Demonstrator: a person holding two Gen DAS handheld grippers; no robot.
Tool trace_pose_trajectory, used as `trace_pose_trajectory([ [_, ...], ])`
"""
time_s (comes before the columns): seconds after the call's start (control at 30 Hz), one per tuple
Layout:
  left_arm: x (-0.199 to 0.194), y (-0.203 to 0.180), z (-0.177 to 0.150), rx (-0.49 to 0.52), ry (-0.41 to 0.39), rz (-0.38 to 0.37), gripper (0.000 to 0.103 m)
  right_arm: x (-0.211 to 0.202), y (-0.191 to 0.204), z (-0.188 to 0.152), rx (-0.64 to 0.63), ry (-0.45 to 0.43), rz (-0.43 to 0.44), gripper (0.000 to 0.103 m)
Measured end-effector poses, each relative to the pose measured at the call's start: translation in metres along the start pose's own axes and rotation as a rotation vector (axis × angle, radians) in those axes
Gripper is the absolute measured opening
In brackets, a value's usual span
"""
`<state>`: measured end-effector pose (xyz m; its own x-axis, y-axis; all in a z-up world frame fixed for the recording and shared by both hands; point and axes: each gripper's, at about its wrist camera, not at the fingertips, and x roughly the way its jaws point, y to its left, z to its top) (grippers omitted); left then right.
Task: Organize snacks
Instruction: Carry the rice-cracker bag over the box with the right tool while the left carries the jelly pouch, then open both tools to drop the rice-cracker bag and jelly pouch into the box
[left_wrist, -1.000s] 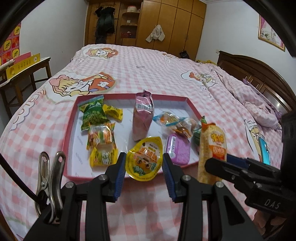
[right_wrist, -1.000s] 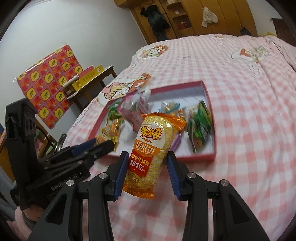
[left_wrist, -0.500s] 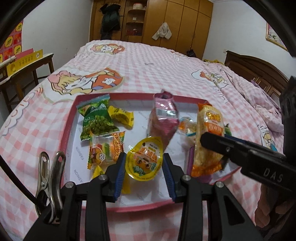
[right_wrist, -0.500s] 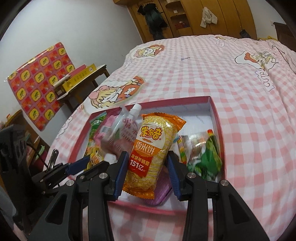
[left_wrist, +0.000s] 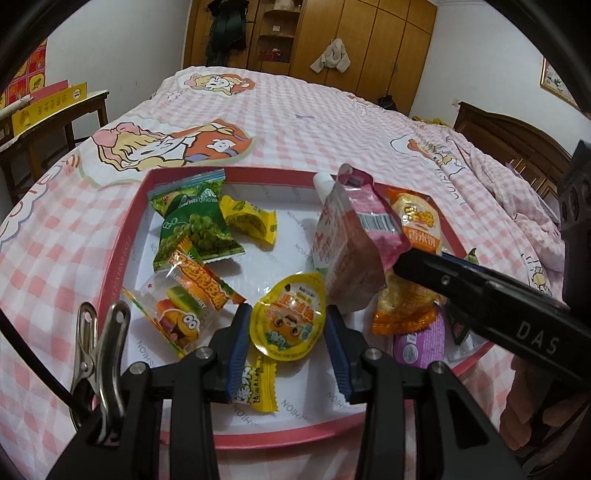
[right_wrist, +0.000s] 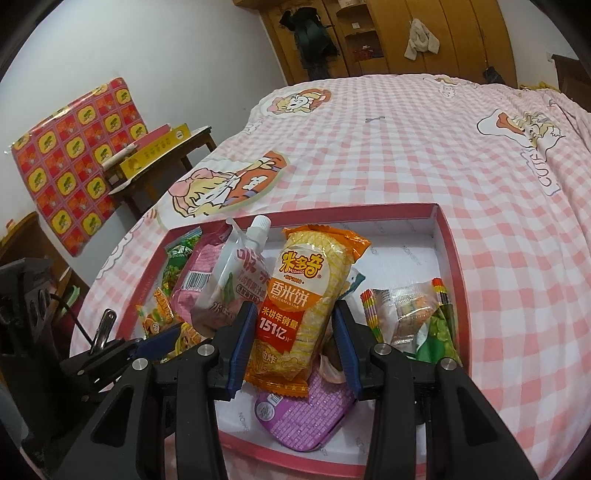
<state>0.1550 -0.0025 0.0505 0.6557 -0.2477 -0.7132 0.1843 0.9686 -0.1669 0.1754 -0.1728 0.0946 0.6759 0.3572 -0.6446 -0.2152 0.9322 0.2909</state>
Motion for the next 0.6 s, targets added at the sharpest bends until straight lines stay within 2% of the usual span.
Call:
trace_pose_trajectory([
  [0.17, -0.005, -0.002, 0.001, 0.000, 0.013, -0.012, 0.042, -0.004, 0.000, 0.002, 0.002, -0.028, -0.021, 0.044],
  [0.37, -0.023, -0.013, 0.002, 0.043, -0.033, 0.003, 0.066, -0.016, 0.001, 0.004, -0.001, -0.050, -0.014, 0.059],
  [0.6, -0.038, -0.018, 0.000, 0.052, -0.043, 0.009, 0.067, -0.036, 0.001, -0.001, 0.014, -0.074, -0.011, 0.059],
])
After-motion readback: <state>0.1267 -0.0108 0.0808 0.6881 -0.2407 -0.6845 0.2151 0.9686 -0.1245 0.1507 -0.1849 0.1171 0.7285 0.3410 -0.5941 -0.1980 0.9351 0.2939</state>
